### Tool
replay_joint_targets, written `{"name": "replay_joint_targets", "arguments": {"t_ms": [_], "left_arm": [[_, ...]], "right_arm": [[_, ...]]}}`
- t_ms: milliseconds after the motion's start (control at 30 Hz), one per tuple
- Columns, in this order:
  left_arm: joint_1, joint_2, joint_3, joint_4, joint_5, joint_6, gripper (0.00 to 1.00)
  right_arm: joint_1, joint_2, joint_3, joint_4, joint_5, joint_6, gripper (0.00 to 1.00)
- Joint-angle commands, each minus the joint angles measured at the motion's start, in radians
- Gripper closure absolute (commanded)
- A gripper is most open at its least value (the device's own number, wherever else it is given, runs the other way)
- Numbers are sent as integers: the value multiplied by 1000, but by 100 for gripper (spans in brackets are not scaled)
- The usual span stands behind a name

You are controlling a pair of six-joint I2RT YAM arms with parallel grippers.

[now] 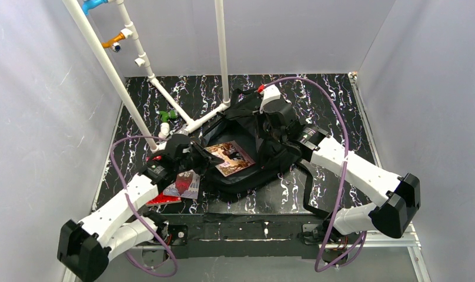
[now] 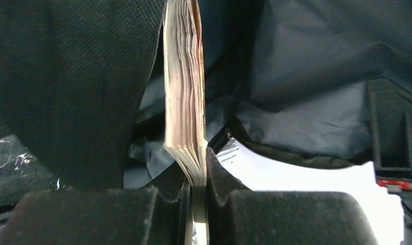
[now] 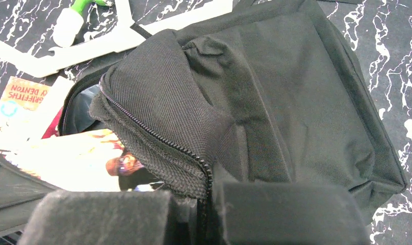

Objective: Pack the student bag
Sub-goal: Place the book in the student bag.

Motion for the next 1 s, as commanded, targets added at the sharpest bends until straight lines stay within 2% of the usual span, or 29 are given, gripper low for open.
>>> {"name": "replay_joint_targets", "arguments": {"t_ms": [0,133,300,400,500,633,667,800,967], "left_arm": [[-105,59,-18,290,-206,-103,100],[-146,218,91,301,-212,-102,100],[-212,310,192,304,-353,-83,100],[-226,354,219,329,-372,-116,100],[-257,384,263,330,-432,-89,100],[-261,510,320,343,-451,-45,100],[-263,539,315,362,-458,-33,100],[-265,655,252,619,-451,2,100],[-269,829,363,635,-425,168,100]], "right_arm": [[1,-47,70,102,-7,18,99],[1,-65,57,90,-11,34,99],[1,-81,46,79,-41,48,99],[1,-93,30,74,-31,51,99],[0,-104,31,60,-27,52,99],[-1,-116,31,39,2,30,99],[-1,-118,32,30,10,19,99],[-4,-129,58,-42,50,-10,99],[-31,-165,34,-101,57,-58,99]]}}
